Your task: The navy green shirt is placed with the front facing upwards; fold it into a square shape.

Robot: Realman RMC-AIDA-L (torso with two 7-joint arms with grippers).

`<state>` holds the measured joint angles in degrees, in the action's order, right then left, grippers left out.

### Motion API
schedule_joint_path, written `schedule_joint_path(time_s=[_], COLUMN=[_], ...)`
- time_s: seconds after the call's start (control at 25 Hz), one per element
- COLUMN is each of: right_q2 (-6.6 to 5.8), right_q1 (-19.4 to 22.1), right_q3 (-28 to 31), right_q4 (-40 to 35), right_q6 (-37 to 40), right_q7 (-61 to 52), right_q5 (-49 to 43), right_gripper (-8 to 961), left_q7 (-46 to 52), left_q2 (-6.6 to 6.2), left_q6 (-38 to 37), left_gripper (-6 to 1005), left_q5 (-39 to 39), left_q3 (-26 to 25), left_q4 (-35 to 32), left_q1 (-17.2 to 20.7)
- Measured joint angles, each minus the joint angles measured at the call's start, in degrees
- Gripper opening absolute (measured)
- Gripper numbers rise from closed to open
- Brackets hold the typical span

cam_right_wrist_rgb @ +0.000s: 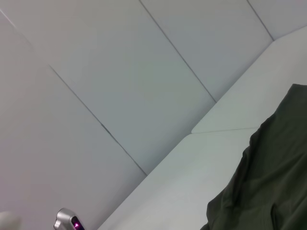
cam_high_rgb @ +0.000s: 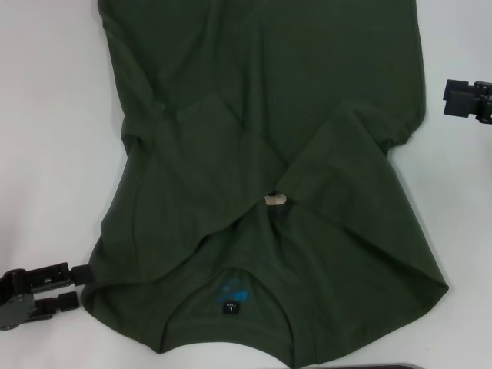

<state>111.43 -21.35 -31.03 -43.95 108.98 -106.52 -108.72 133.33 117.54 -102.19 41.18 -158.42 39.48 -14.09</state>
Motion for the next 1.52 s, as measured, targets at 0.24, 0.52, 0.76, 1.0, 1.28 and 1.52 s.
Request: schedule_joint_path(time_s=[0.24, 0.52, 0.76, 1.0, 1.28, 1.52], right_q2=[0.01, 0.01, 0.01, 0.01, 0.01, 0.01], right_q1=[0.03, -0.12, -0.27, 0.01, 0.14, 0.17], right_q3=[0.00, 0.00, 0.00, 0.00, 0.00, 0.00], right_q4=[0.00, 0.00, 0.00, 0.00, 0.00, 0.02], right_q6=[0.00, 0.00, 0.00, 0.01, 0.06, 0.09], right_q7=[0.00, -0.01, -0.03, -0.08, -0.09, -0.09], right_q5=[0.00, 0.00, 0.00, 0.00, 0.00, 0.00], right_gripper=[836, 835, 835, 835, 835, 836], left_q7=[-0.06, -0.16, -0.04, 0.03, 1.26, 1.75], left_q2=[0.04, 0.28, 0.66, 1.16, 0.76, 0.21], left_q6=[0.74, 0.79, 0.04, -0.42, 0.01, 0.06], left_gripper=[810, 810, 810, 810, 810, 810], left_q5=[0.02, 0.04, 0.04, 0.04, 0.04, 0.04], left_q3=[0.04, 0.06, 0.13, 0.13, 0.43, 0.19], left_q4=[0.10, 0.01, -0.06, -0.07, 0.22, 1.53], left_q1=[-0.27, -0.33, -0.98, -1.97, -1.84, -0.63])
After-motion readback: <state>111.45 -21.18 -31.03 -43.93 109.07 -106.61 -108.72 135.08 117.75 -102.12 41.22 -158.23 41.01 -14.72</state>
